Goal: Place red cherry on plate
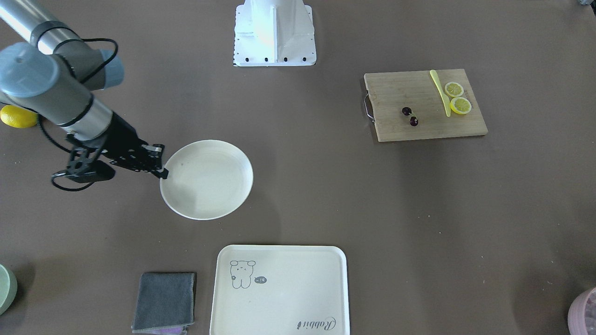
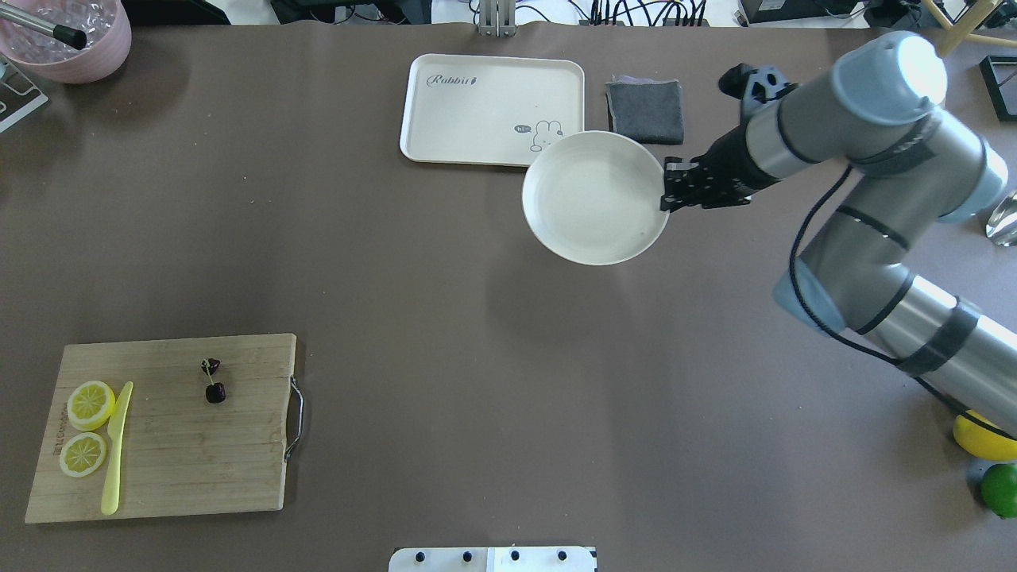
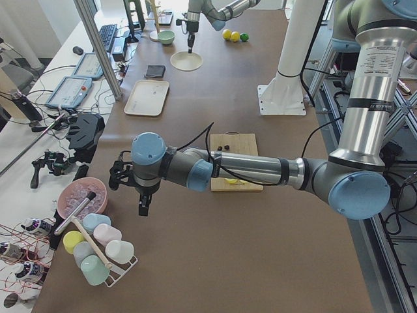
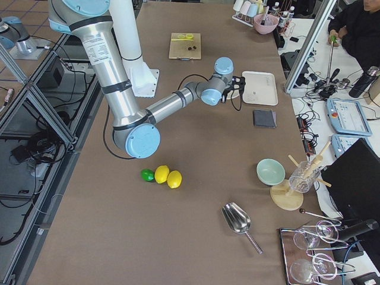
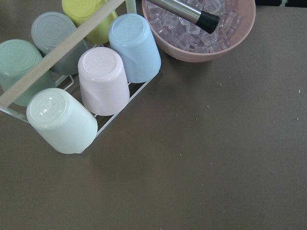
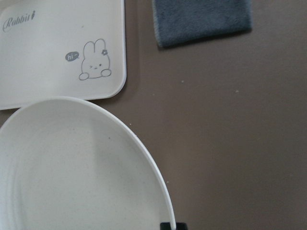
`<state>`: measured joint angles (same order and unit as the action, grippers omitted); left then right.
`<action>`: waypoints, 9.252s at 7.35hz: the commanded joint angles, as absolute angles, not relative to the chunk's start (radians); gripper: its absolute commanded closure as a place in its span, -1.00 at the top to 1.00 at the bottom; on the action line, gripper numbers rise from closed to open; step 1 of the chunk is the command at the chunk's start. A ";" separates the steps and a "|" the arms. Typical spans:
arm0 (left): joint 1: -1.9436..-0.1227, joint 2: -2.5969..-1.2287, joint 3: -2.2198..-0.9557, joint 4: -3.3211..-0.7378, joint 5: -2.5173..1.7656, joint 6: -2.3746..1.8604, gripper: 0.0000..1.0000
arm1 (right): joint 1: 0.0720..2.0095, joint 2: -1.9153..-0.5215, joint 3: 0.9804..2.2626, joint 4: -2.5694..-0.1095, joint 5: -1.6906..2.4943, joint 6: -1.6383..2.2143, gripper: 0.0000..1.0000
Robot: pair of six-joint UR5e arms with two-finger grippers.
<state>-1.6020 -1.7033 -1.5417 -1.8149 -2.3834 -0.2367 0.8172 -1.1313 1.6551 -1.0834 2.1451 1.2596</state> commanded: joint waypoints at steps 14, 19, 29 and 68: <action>-1.059 -1.845 -1.741 -2.137 -2.199 -1.010 0.94 | 0.535 -1.020 1.600 -1.135 1.901 1.429 1.00; -0.665 -1.753 -2.149 -1.589 -1.728 -1.206 0.94 | 0.739 -1.060 1.637 -1.149 2.023 1.364 1.00; -0.408 -1.493 -2.074 -1.904 -1.523 -1.414 0.37 | 0.877 -1.132 1.623 -1.149 2.088 1.227 1.00; -1.306 -1.901 -1.661 -1.734 -2.128 -0.431 0.96 | 1.529 -1.505 1.603 -1.556 2.263 0.186 1.00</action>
